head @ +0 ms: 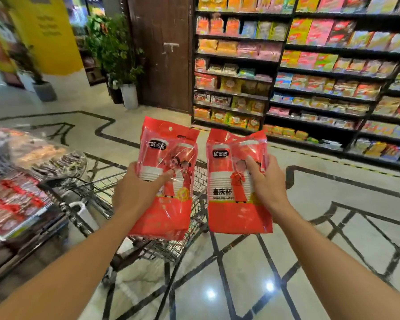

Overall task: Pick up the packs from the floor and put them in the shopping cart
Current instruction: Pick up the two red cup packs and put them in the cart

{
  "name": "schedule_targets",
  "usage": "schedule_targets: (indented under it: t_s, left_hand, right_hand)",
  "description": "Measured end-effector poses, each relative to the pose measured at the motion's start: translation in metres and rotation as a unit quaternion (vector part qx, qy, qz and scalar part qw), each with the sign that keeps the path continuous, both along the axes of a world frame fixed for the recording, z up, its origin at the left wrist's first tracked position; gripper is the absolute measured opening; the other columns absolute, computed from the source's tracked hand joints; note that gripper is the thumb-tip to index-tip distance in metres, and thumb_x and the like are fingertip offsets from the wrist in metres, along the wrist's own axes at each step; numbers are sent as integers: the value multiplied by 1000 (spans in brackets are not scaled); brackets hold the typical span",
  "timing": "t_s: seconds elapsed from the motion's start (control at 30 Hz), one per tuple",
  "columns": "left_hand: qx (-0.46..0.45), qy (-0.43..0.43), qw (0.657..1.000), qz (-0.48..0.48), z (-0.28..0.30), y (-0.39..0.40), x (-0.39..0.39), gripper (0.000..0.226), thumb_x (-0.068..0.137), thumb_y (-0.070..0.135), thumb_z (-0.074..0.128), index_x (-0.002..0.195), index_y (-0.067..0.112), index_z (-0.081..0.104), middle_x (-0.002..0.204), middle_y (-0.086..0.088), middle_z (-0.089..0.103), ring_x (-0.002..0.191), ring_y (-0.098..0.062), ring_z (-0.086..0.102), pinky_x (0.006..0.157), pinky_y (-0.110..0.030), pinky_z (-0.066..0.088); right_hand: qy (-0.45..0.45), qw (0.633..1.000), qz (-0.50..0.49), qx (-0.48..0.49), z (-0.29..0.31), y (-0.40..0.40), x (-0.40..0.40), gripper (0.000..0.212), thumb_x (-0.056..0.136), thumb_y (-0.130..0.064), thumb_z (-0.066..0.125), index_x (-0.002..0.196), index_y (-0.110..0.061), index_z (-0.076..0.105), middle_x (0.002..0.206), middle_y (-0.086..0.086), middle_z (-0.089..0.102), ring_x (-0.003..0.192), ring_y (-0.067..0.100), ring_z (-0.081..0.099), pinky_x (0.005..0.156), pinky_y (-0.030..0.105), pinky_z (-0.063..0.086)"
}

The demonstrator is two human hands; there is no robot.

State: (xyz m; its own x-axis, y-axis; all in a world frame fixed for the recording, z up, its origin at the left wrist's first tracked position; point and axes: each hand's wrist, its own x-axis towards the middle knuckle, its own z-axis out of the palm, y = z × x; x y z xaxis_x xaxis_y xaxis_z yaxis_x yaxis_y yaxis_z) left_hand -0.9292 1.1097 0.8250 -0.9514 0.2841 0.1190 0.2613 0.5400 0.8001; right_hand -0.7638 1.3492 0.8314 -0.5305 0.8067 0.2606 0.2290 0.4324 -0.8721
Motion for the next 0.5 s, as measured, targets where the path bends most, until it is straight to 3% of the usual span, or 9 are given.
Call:
schedule_targets:
  t_s: [0.17, 0.3, 0.37, 0.5]
  left_hand:
    - [30, -40, 998, 46, -26, 29, -56, 89, 63, 82, 70, 127, 22, 58, 93, 2, 70, 73, -15, 67, 68, -32, 57]
    - [48, -65, 993, 90, -54, 50, -123, 71, 76, 64, 79, 127, 18, 61, 88, 7, 65, 66, -2, 56, 54, -21, 37]
    - [43, -69, 990, 118, -71, 58, -161, 66, 78, 61, 80, 125, 18, 62, 86, 13, 60, 66, -4, 54, 56, -23, 35]
    - [41, -110, 977, 180, -108, 66, -223, 78, 68, 72, 83, 124, 20, 63, 107, -2, 70, 90, -24, 63, 78, -34, 46]
  right_hand:
    - [-23, 998, 53, -6, -19, 38, -87, 46, 102, -51, 56, 134, -17, 53, 104, -6, 61, 93, 17, 60, 72, 30, 43]
    - [-48, 995, 84, -2, -41, 66, -173, 51, 102, -50, 56, 137, -14, 52, 103, -2, 64, 94, 22, 63, 74, 31, 41]
    - [-68, 993, 101, -9, -52, 77, -218, 49, 102, -50, 57, 136, -15, 51, 103, -3, 64, 92, 19, 64, 79, 31, 43]
    - [-103, 983, 150, -3, -79, 99, -299, 37, 101, -50, 59, 125, -22, 54, 101, -7, 64, 98, 20, 66, 84, 38, 50]
